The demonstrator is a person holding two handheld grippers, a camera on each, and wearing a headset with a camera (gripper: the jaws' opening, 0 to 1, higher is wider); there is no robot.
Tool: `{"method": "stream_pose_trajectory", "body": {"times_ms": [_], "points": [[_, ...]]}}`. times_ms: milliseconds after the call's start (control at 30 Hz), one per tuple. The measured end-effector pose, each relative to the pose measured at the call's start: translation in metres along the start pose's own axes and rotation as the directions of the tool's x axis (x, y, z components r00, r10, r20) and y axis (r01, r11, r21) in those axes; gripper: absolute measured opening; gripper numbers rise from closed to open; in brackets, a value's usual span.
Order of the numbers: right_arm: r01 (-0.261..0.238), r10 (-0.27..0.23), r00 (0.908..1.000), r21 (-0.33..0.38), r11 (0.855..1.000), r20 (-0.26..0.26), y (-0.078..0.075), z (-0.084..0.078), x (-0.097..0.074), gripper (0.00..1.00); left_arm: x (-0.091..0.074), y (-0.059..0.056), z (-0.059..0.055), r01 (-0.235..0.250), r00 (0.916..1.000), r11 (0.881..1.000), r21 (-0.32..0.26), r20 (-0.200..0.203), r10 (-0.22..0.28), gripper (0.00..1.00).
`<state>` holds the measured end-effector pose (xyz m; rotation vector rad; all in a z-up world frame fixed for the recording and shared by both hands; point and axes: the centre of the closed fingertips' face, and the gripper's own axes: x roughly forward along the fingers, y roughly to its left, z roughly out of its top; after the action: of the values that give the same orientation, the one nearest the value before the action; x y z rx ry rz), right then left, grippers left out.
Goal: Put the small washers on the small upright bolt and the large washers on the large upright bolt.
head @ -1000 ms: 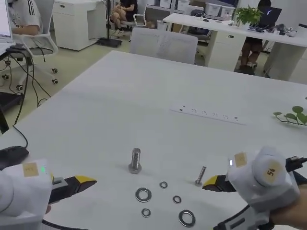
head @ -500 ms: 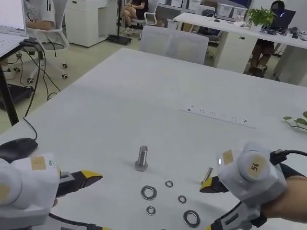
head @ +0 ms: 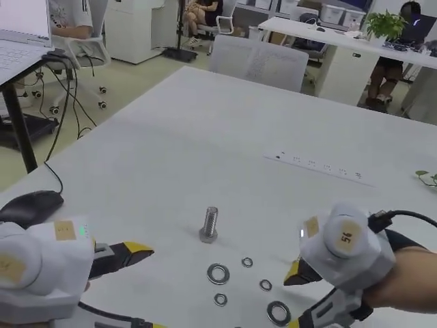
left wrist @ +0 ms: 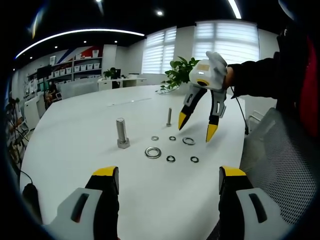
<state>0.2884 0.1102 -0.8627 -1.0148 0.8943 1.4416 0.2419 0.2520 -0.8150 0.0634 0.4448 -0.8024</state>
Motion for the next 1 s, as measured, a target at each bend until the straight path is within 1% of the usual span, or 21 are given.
{"method": "stream_pose_trajectory", "body": {"times_ms": [133, 233, 500, 1000], "points": [[-0.008, 0.008, 0.9999, -0.002, 1.000, -0.011, 0.001, 0.000, 0.002, 0.46, 0.001, -0.001, 0.000, 0.001, 1.0000, 1.000, 0.001, -0.002, -0.001, 0.82], [0.001, -0.002, 0.9995, -0.011, 1.000, -0.030, -0.002, -0.002, 0.004, 0.43, 0.001, 0.000, -0.001, -0.001, 1.0000, 1.000, 0.001, -0.001, 0.001, 0.81], [-0.008, 0.008, 0.9987, -0.015, 1.000, -0.051, -0.002, -0.002, 0.006, 0.36, 0.001, 0.000, -0.001, -0.002, 1.0000, 1.000, 0.005, -0.002, 0.002, 0.81], [-0.014, 0.010, 0.9939, -0.037, 0.999, -0.110, -0.002, -0.006, 0.013, 0.31, 0.000, 0.001, 0.000, -0.011, 0.9999, 1.000, 0.005, 0.009, 0.011, 0.80]]}}
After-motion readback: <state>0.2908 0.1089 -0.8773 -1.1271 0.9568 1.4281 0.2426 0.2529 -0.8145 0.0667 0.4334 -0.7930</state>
